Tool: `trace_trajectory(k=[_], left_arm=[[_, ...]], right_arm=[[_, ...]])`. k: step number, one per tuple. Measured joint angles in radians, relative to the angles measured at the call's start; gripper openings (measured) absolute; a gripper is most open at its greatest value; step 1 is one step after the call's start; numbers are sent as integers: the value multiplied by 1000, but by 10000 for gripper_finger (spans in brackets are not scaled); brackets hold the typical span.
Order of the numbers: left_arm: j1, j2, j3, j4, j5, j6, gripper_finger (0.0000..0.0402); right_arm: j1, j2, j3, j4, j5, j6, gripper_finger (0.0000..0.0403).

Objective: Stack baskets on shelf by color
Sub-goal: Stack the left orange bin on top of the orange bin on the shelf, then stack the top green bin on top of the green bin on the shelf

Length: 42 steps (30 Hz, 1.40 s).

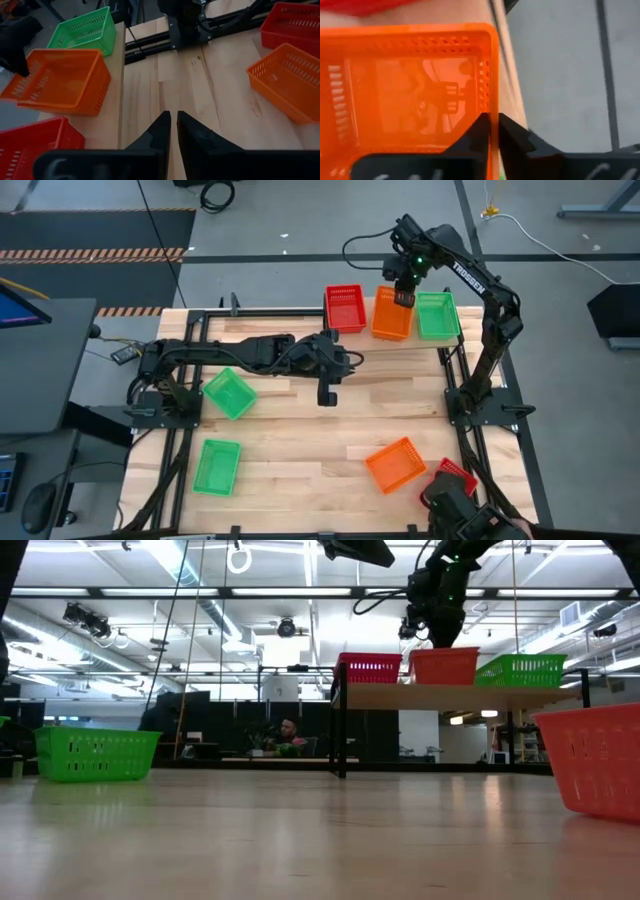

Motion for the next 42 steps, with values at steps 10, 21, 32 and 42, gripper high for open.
trace_trajectory(k=[10,21,32,42], left_arm=[[0,0,0,-40,0,-23,37],[42,9,0,-30,110,-5,22],[96,19,0,-7,146,-13,5],[111,-115,-288,140,74,-113,5]], right_arm=[[14,0,0,42,10,38,168],[97,-8,0,-163,192,199,176],[142,-169,0,-164,79,379,174],[329,-275,0,-164,-41,558,174]])
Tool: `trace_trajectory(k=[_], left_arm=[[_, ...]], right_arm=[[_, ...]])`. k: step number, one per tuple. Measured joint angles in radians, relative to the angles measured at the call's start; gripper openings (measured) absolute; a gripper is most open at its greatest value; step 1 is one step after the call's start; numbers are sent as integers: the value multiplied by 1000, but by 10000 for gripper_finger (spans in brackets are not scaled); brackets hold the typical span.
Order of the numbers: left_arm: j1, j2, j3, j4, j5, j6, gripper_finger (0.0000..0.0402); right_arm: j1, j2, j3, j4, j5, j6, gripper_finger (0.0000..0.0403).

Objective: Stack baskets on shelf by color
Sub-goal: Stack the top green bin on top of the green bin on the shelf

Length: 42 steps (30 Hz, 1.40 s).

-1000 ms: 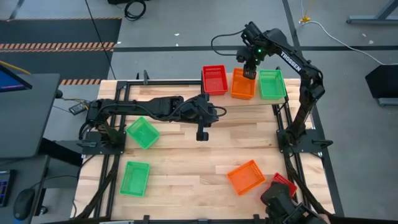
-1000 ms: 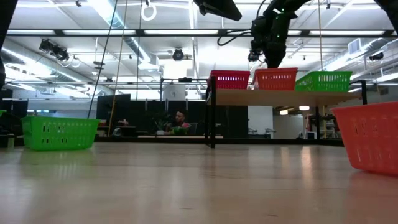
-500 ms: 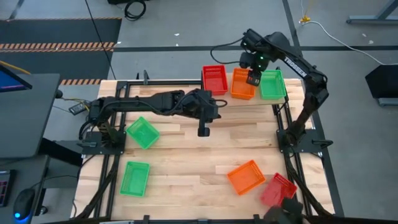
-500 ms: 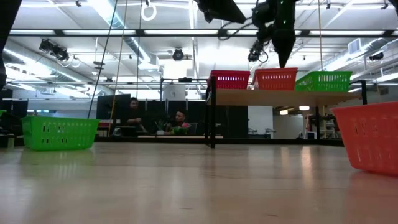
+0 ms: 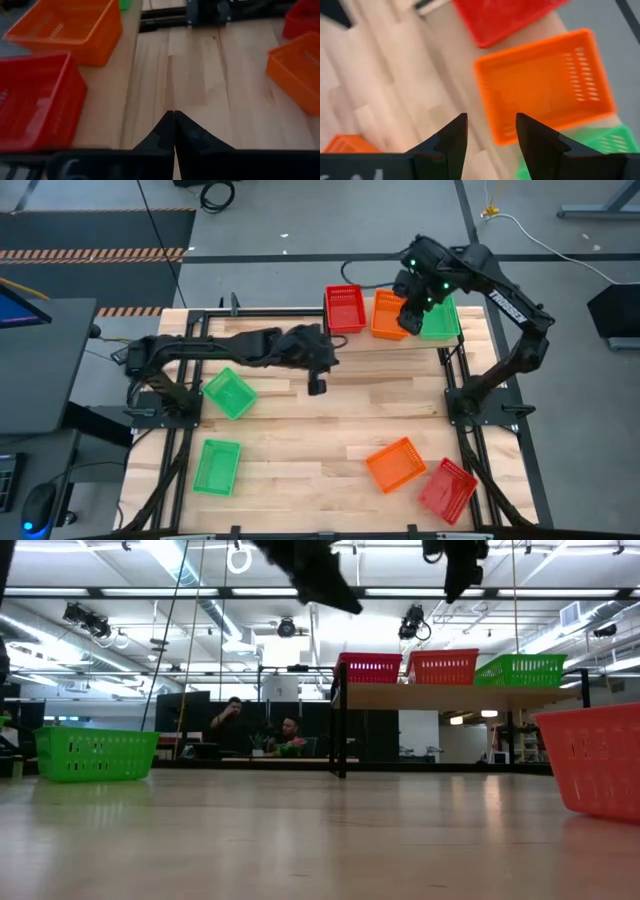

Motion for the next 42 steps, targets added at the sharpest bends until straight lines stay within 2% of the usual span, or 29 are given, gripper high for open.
trace_trajectory(k=[5,8,11,15,19,26,32,42], left_arm=[[-6,-172,-250,158,-54,-98,11],[-34,-275,-354,145,-118,-163,11],[-90,-366,-424,50,-197,-253,9],[-184,-448,-464,-165,-290,-461,10],[-254,-464,-463,-366,-295,-679,13],[-332,-452,-462,-637,-285,-916,19],[-401,-453,-463,-704,-201,-1046,43],[-442,-419,-561,-743,-181,-1212,78]], right_arm=[[125,2,0,0,-5,60,174],[200,16,-5,4,-6,81,174],[276,20,-54,13,-6,97,174],[359,19,-183,63,37,96,174],[400,21,-314,121,67,105,174],[482,25,-457,206,66,175,174],[590,19,-487,238,72,274,174],[780,22,-516,455,74,356,174]])
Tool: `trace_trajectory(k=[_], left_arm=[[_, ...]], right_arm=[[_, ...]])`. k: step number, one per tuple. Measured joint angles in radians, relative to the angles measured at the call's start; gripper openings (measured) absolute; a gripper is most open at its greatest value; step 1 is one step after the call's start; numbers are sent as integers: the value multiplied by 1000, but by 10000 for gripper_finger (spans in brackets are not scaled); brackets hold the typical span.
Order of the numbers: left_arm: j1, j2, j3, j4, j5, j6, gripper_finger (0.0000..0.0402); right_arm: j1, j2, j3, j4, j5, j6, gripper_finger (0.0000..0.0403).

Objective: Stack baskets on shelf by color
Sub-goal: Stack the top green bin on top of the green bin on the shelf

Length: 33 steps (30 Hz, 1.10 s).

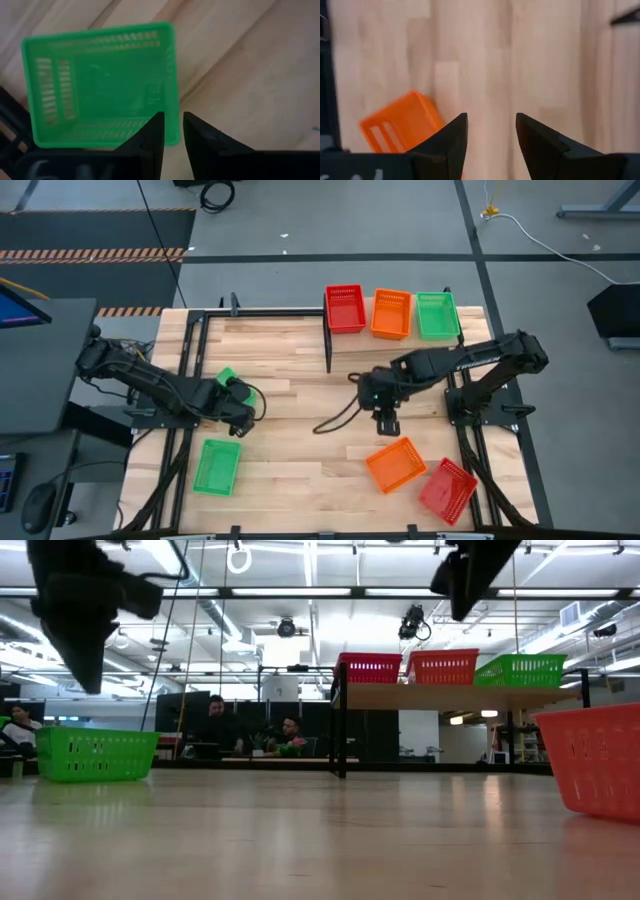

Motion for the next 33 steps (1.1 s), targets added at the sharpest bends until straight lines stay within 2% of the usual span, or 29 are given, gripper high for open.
trace_trajectory(k=[6,12,18,22,28,33], left_arm=[[13,0,-75,13,34,-34,99],[13,0,-125,84,53,-60,130],[12,0,-132,188,72,-60,159],[13,0,-132,199,76,-57,167],[5,0,-132,199,88,-58,164],[5,59,-132,202,88,-56,163]], right_arm=[[79,0,-2,182,100,0,174],[118,0,-2,318,114,-29,174],[139,0,-2,303,115,-31,174],[149,0,-2,298,118,-31,174],[160,0,-2,298,201,-49,174],[161,7,-5,304,260,-52,174]])
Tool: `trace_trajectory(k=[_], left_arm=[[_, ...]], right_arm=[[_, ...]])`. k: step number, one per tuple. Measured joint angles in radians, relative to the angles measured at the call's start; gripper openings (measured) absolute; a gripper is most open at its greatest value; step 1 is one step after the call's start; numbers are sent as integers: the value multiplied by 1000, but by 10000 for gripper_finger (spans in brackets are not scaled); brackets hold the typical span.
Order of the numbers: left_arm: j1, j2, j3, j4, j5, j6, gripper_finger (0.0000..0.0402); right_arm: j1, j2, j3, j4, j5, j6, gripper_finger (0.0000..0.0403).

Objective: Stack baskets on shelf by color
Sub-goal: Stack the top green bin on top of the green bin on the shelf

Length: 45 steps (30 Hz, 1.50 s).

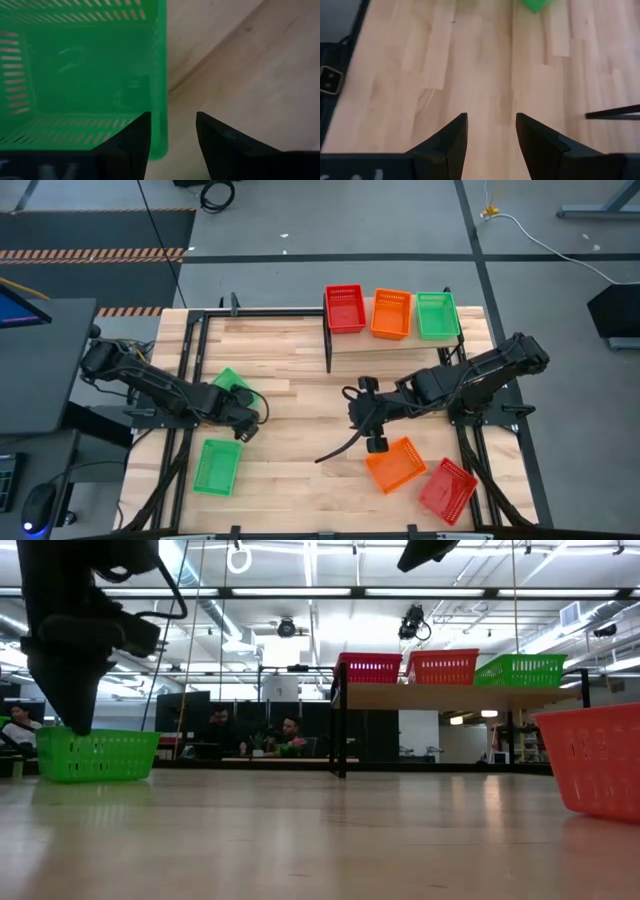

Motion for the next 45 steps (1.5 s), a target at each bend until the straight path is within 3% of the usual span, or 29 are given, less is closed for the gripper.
trace_trajectory(k=[9,18,27,37,45], left_arm=[[10,169,0,74,-11,115,139],[80,191,0,413,-141,275,12],[68,190,1,824,-129,514,5],[50,190,1,837,-129,591,5],[71,190,1,837,-56,667,5]], right_arm=[[-8,0,-124,113,11,-79,174],[-21,-7,-126,132,11,-90,174],[-19,-7,-126,117,0,-67,174],[-25,-7,-126,159,0,-87,174],[-61,-7,-126,193,0,-132,174]])
